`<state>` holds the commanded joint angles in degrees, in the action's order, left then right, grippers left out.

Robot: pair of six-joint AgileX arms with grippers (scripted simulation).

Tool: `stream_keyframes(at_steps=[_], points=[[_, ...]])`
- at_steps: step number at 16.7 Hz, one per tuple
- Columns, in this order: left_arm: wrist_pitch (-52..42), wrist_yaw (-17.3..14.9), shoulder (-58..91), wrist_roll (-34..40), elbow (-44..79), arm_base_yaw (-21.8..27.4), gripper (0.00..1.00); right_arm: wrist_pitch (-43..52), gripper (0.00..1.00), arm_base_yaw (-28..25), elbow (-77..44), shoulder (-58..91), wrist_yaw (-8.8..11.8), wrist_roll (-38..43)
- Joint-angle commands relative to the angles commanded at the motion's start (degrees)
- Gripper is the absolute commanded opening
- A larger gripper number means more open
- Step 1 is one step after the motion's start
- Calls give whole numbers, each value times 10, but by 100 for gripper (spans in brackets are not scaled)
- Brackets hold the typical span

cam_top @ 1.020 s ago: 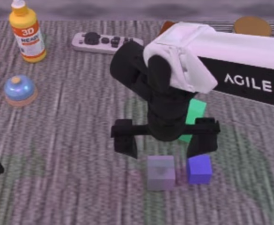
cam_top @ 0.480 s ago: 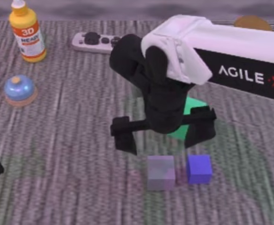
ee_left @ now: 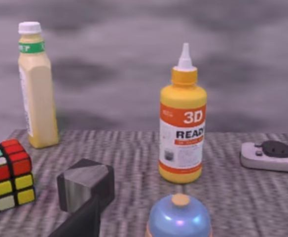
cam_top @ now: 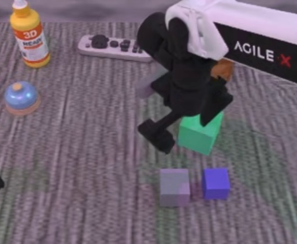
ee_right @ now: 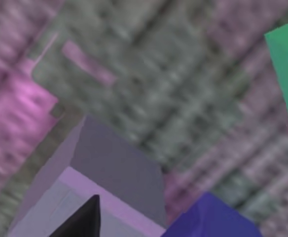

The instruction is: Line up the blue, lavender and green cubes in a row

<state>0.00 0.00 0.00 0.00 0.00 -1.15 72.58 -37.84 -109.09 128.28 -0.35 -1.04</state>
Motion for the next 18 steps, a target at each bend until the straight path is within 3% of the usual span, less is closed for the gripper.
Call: stream_keyframes(at_steps=[4,8,18], points=[[0,0,0,0,0,0,100,21,100,41,-52,32,2,-199],[0,0,0,0,0,0,100,29,100,70,-87,46,2,-312],[0,0,0,0,0,0,100,-13,100,75,-57,54,1,-331]])
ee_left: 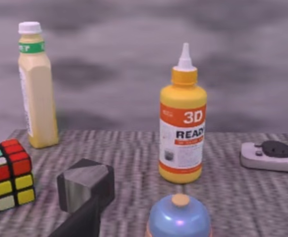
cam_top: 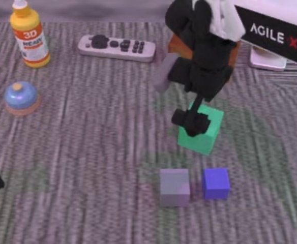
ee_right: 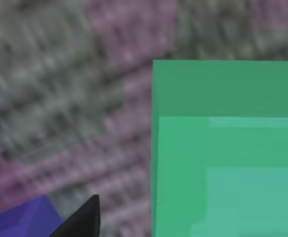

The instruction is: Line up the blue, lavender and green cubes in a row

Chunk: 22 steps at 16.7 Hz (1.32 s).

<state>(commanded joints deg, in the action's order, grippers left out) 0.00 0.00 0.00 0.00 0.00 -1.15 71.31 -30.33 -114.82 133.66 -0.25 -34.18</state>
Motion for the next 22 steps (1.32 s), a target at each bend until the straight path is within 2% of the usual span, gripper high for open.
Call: stream_keyframes(at_steps=[5,10,22], points=[[0,0,0,0,0,0,100,-117,100,0,85,27,0,0],[0,0,0,0,0,0,100,-135,100,0,100,33,0,-1],[0,0,0,0,0,0,100,-135,10,0,100,33,0,-1]])
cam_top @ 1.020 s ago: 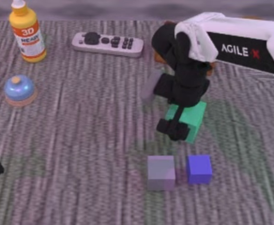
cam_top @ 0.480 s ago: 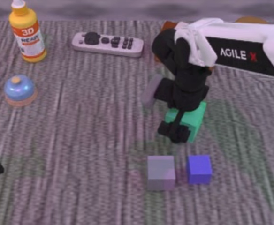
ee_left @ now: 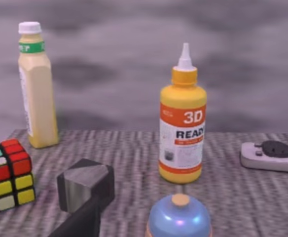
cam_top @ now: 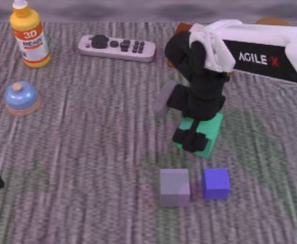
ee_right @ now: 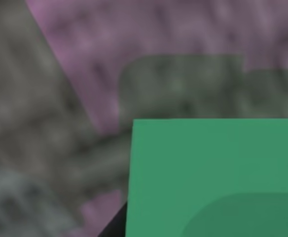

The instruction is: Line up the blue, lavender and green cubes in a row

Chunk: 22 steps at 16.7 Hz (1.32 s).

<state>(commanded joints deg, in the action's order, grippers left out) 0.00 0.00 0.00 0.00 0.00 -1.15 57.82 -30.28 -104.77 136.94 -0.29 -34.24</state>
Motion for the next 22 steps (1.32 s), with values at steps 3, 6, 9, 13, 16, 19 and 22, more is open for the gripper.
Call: stream_keyframes(at_steps=[3,6,9,13,16,19,22], points=[[0,0,0,0,0,0,100,0,0,0,0,0,0,0],[0,0,0,0,0,0,100,0,0,0,0,0,0,0],[0,0,0,0,0,0,100,0,0,0,0,0,0,0],[0,0,0,0,0,0,100,26,0,-2,-21,-9,1,1],[0,0,0,0,0,0,100,94,0,-5,-66,-24,2,0],[0,0,0,0,0,0,100,135,0,-6,-98,-38,1,0],[0,0,0,0,0,0,100,137,0,-6,-99,-39,1,0]])
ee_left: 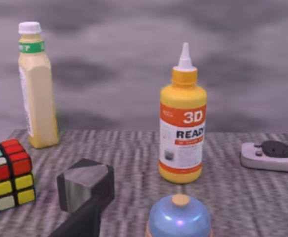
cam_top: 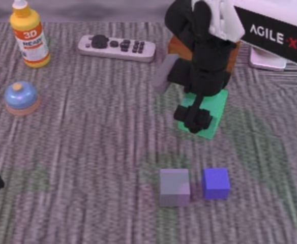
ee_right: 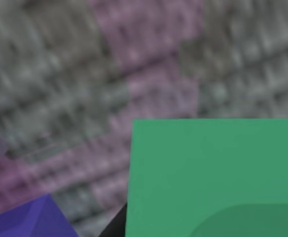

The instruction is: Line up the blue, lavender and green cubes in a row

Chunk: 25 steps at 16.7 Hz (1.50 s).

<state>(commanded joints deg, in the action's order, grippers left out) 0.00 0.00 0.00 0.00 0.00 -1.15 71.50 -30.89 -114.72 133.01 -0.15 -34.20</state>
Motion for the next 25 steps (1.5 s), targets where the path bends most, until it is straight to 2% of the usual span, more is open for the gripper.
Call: stream_keyframes(at_steps=[2,4,11,14,20,25], points=[[0,0,0,0,0,0,100,0,0,1,0,3,0,1],[0,0,0,0,0,0,100,14,0,-20,-22,16,0,1],[0,0,0,0,0,0,100,120,0,-195,-230,109,-1,5],[0,0,0,0,0,0,100,149,0,-244,-280,131,-2,9],[0,0,0,0,0,0,100,141,0,-246,-275,129,-1,11],[0,0,0,0,0,0,100,43,0,-248,-161,119,-1,10]])
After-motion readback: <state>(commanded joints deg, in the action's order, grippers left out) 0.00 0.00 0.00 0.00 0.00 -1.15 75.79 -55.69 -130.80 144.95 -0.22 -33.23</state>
